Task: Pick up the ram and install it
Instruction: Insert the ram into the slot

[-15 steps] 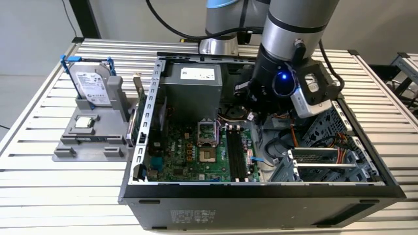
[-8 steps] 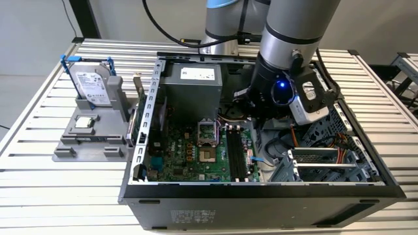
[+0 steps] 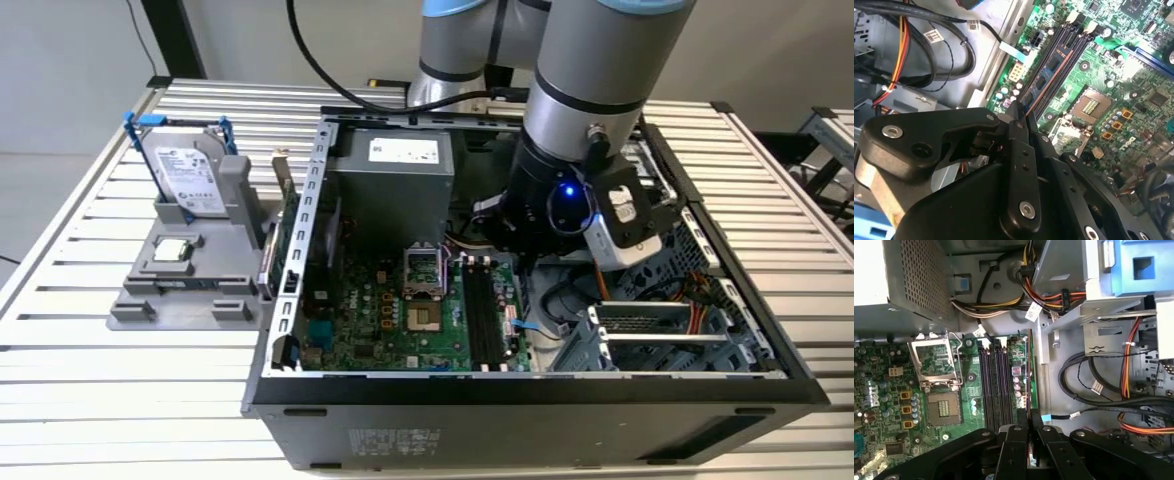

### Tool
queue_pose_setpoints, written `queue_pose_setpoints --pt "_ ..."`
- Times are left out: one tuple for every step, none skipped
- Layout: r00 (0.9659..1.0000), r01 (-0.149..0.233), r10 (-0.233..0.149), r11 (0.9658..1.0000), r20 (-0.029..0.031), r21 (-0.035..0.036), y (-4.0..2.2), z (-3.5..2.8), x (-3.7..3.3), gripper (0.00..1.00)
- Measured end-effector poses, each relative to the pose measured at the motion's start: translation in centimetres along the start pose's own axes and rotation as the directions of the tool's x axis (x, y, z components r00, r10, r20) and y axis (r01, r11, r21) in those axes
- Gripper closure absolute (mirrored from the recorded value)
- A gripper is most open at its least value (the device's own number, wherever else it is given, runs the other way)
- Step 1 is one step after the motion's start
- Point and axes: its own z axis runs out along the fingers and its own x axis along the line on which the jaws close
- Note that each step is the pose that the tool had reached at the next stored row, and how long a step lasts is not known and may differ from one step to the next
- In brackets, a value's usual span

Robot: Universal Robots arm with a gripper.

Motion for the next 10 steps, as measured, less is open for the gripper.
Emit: queue_pose_setpoints --pt "1.0000 0.000 0.000 1.0000 0.0000 0.0000 0.00 0.00 0.00 1.00" --pt "1.0000 0.000 0.000 1.0000 0.0001 -0.0002 0.00 0.06 0.00 1.00" --pt "1.0000 0.001 -0.001 1.0000 0.0006 -0.0003 -0.01 0.21 0.01 1.00" --pt "0.9999 0.013 -0.013 0.9999 0.0003 -0.0008 -0.02 0.37 0.02 1.00" --pt "0.9996 0.028 -0.028 0.9996 -0.0005 -0.0015 -0.03 0.48 0.03 1.00" --pt "0.9992 0.041 -0.041 0.9992 -0.0020 -0.0019 -0.04 0.58 0.03 1.00" --pt "0.9986 0.053 -0.053 0.9986 -0.0040 -0.0023 -0.06 0.70 0.03 1.00" --pt "0.9980 0.064 -0.064 0.9980 -0.0052 -0.0027 -0.08 0.84 0.04 1.00" --pt "0.9979 0.065 -0.065 0.9979 -0.0054 -0.0026 -0.15 0.99 0.04 1.00" --pt "0.9979 0.065 -0.065 0.9979 -0.0055 -0.0023 -0.25 1.13 0.03 1.00"
